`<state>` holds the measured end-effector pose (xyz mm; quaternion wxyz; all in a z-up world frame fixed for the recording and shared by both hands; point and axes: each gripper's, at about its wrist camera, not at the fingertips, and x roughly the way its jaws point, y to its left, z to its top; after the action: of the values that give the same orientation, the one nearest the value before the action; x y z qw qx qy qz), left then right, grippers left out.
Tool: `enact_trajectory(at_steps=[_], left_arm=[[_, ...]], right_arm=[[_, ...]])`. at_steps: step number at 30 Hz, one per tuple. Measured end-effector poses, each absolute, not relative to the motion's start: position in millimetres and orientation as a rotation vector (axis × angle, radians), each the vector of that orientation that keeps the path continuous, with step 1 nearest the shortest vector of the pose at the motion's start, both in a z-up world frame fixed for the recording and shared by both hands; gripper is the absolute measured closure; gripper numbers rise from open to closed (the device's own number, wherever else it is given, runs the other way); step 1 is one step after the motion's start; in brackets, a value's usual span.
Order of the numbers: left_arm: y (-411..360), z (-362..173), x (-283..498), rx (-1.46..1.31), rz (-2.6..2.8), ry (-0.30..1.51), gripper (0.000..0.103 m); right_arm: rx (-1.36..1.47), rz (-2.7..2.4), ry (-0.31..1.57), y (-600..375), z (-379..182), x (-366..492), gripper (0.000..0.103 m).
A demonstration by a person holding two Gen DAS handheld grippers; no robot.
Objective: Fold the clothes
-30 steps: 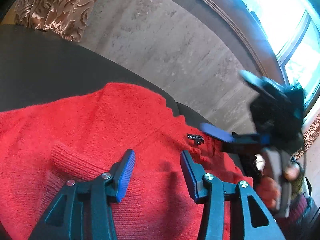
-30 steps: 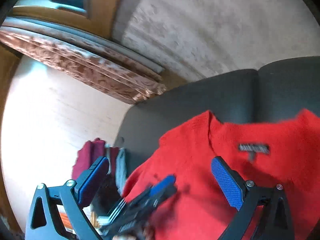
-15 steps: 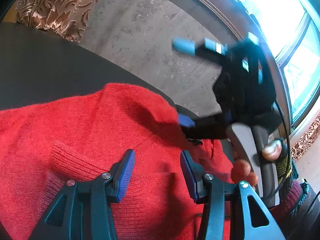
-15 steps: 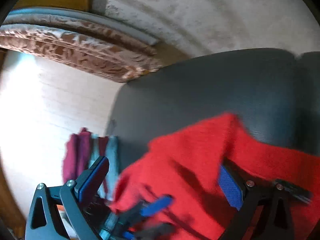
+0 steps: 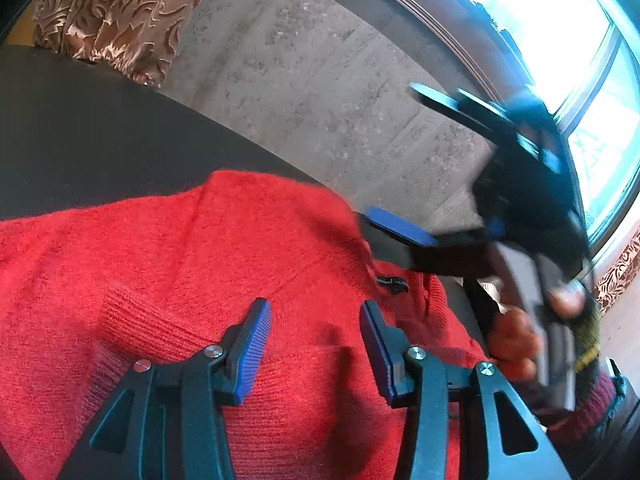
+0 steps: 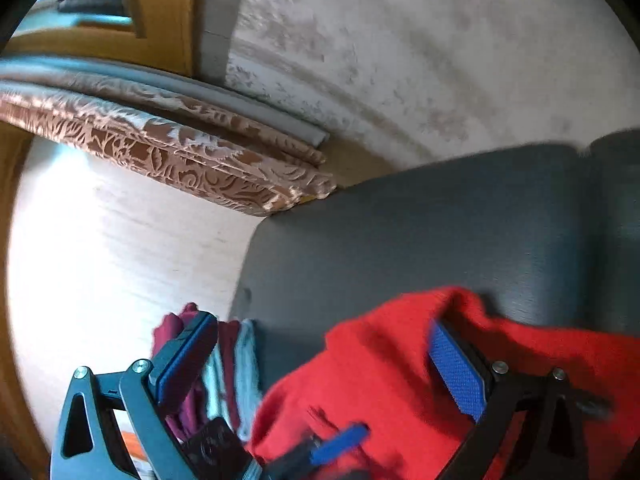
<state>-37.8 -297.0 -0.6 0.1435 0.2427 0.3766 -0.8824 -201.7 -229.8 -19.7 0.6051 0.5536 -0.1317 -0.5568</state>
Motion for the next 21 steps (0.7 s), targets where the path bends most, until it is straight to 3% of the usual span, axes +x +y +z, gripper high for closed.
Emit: enact_trajectory(at_steps=[6,13,17,21], left_arm=[[-293.7,3.4,-42.3,0.725,-2.532,1.071,0.056],[-282.7,22.4,-45.9,0.923,-2.462,0.931,0.056],[-261.9,58.2,13.7,0.868,-2.520,0.884,0.055],[-274.5,59.3,129.7,0.861,-2.473,0.752,0.054]], right_arm=[[1.286,-1.471,-0.194,-139.8,-19.1,-167.1,0.000],[1.129,-1.846,0.233,-83.9,-39.4,-100.3,0.000],[1.048,-1.906,0.355,-83.7,-45.6,-86.1,0.000],[1.009,-1.937,0.419,-87.7,-49.0,-82.0,0.000]])
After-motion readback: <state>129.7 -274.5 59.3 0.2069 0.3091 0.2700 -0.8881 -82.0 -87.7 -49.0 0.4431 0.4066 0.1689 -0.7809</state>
